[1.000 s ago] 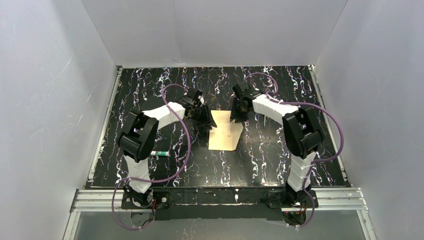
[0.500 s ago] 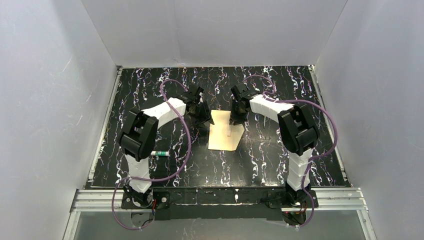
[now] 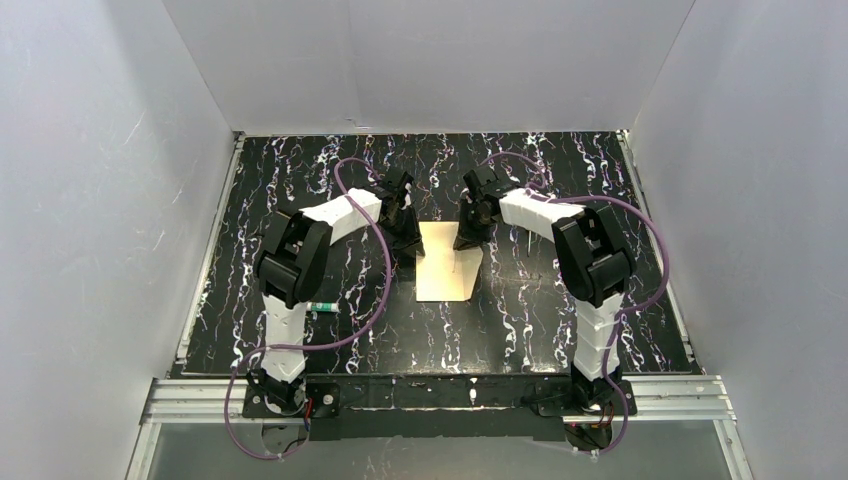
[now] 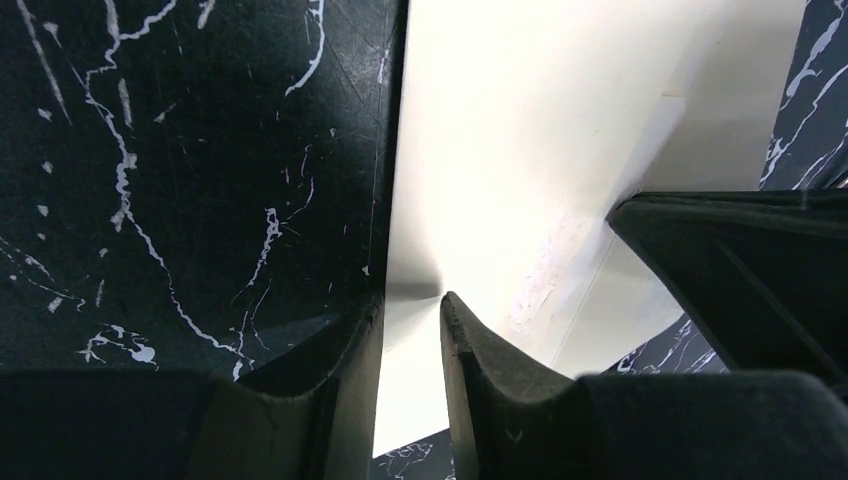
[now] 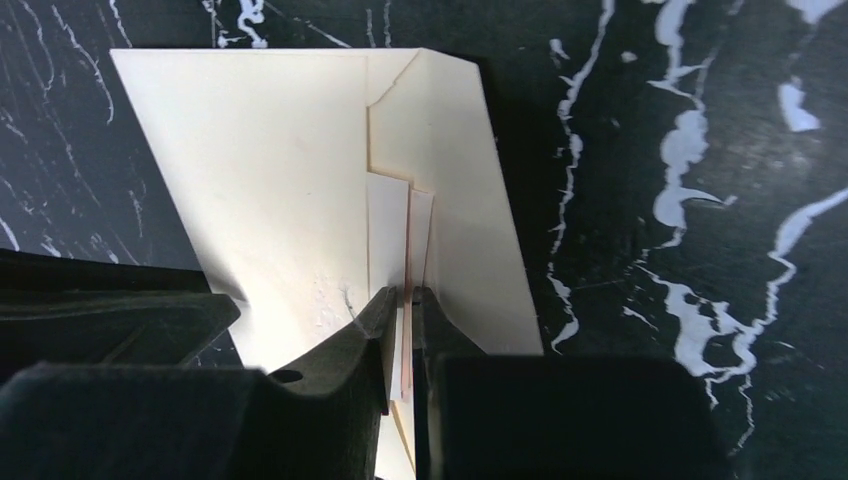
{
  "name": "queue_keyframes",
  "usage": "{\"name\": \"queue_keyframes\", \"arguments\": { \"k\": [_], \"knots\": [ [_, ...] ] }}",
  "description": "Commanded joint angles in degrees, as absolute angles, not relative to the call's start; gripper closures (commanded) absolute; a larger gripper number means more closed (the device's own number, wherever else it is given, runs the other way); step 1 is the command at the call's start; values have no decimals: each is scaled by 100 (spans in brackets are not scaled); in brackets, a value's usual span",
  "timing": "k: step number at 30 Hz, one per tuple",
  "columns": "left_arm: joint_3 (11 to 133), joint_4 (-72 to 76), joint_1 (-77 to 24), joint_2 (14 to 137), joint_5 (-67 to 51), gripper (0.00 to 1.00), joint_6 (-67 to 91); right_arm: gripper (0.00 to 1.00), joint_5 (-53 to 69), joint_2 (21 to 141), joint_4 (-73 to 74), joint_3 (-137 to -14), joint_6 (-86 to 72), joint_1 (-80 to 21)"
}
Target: Place the letter into the envelope and seal it
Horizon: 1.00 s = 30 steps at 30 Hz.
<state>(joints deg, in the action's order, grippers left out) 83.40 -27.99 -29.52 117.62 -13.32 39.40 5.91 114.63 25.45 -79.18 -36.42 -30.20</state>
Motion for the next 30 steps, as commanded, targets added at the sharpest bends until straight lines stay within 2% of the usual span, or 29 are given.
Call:
{"name": "queue_keyframes", "arguments": {
  "k": [1, 7, 11, 13, 16, 18, 24, 30],
  "knots": [
    [8475, -3119, -2936, 11873, -1482, 74, 3643, 81, 1090, 11567, 2170, -8006, -3525, -3032],
    [8526, -3136, -2938, 11918, -1619, 74, 3517, 80, 1455, 11602, 1694, -7899, -3545, -3032],
    [8530, -3180, -2907, 11932, -1606, 74, 3472, 79, 1255, 11544, 1690, -7913, -3518, -3017],
    [8512, -3183, -2856, 11904, -1591, 74, 3472, 72, 1064, 11450, 1785, -7908, -3519, -2973],
    [8472, -3153, -2784, 11845, -1595, 74, 3491, 55, 841, 11257, 1827, -7848, -3562, -2921],
    [8433, -3060, -2745, 11780, -1667, 73, 3532, 50, 790, 11159, 1825, -7833, -3608, -2889],
    [8344, -2692, -2708, 11566, -1940, 61, 3702, 51, 929, 11273, 1623, -7848, -3704, -2874],
    [8513, -2773, -2649, 11605, -1659, 56, 3727, 55, 1023, 11550, 1565, -8020, -3718, -2865]
  ]
}}
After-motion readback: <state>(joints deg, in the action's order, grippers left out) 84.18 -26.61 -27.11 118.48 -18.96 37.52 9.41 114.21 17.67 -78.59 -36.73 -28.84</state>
